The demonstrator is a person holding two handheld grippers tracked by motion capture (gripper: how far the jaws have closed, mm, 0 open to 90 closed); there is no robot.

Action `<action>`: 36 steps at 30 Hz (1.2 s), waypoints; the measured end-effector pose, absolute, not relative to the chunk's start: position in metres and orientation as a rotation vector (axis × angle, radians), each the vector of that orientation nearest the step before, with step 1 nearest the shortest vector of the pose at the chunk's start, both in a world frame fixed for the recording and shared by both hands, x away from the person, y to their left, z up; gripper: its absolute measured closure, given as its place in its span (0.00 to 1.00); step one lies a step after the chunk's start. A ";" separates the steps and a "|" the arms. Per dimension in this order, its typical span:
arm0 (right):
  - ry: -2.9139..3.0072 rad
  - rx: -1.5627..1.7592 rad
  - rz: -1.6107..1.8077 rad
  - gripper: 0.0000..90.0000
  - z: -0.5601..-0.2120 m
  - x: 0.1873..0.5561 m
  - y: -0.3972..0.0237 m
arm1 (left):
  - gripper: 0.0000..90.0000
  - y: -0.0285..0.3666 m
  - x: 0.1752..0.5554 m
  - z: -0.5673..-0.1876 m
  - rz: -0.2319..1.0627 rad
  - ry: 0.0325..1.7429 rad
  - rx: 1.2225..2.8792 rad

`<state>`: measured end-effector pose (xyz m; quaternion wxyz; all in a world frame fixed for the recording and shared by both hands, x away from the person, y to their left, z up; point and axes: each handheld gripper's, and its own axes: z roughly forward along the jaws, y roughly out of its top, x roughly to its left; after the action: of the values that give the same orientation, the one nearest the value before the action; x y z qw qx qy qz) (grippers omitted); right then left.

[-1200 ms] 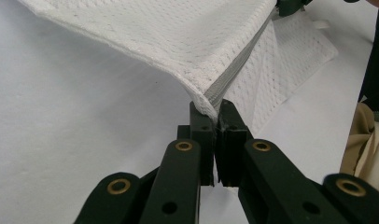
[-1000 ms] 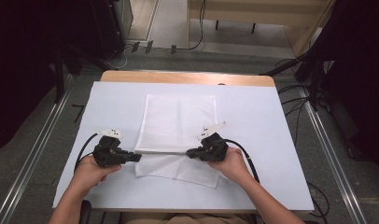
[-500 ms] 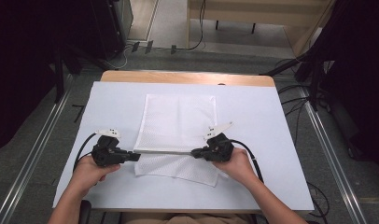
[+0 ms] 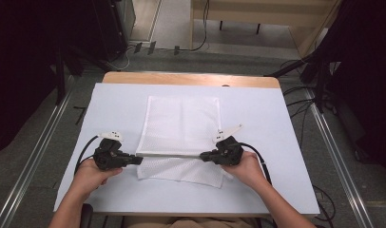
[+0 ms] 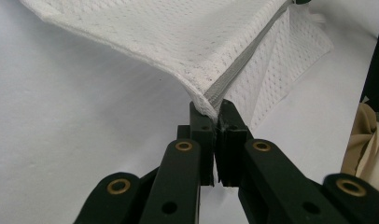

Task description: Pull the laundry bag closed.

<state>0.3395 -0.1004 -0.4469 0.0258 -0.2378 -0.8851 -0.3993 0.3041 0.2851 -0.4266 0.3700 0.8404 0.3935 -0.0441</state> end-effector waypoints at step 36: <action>-2.726 -0.814 -1.215 0.98 -0.446 0.337 -0.144 | 0.98 0.284 0.303 -0.429 -0.142 0.991 2.171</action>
<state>0.3372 -0.1440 -0.4459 0.0240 -0.2630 -0.8810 -0.3925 0.3033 0.2844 -0.4293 0.3668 0.8447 0.3858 -0.0552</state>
